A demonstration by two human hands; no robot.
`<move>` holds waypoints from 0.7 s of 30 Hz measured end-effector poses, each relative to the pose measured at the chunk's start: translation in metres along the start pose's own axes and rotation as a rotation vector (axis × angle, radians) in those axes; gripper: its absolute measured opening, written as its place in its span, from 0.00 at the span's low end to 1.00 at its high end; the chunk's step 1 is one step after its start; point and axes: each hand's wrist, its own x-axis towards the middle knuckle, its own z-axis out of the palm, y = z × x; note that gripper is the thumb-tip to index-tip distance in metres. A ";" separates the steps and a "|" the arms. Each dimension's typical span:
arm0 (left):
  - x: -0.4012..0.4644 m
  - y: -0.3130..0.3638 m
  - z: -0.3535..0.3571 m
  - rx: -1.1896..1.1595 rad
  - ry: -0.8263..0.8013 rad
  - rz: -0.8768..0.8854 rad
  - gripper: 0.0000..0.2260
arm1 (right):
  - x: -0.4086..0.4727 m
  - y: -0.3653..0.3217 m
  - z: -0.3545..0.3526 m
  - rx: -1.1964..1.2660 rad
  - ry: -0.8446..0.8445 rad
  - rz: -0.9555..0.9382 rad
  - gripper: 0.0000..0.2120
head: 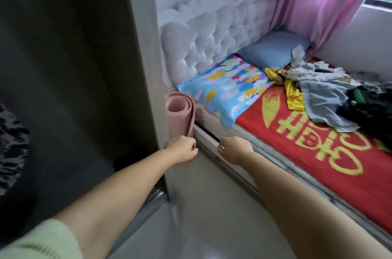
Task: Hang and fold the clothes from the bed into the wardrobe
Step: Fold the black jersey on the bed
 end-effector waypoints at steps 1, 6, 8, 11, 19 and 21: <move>0.005 0.024 0.004 0.005 0.003 0.025 0.13 | -0.011 0.026 -0.001 -0.008 0.001 0.034 0.16; 0.033 0.134 0.025 -0.007 -0.029 0.117 0.12 | -0.060 0.144 -0.006 -0.015 -0.039 0.179 0.14; 0.045 0.172 0.033 -0.002 -0.061 0.176 0.13 | -0.077 0.184 -0.004 -0.002 -0.049 0.246 0.14; 0.065 0.227 0.042 0.000 -0.098 0.280 0.13 | -0.100 0.241 0.002 0.073 -0.028 0.378 0.12; 0.151 0.341 0.048 0.049 -0.154 0.477 0.13 | -0.115 0.356 0.003 0.106 -0.074 0.585 0.16; 0.181 0.369 0.048 0.079 -0.164 0.522 0.14 | -0.110 0.385 -0.002 0.110 -0.056 0.634 0.16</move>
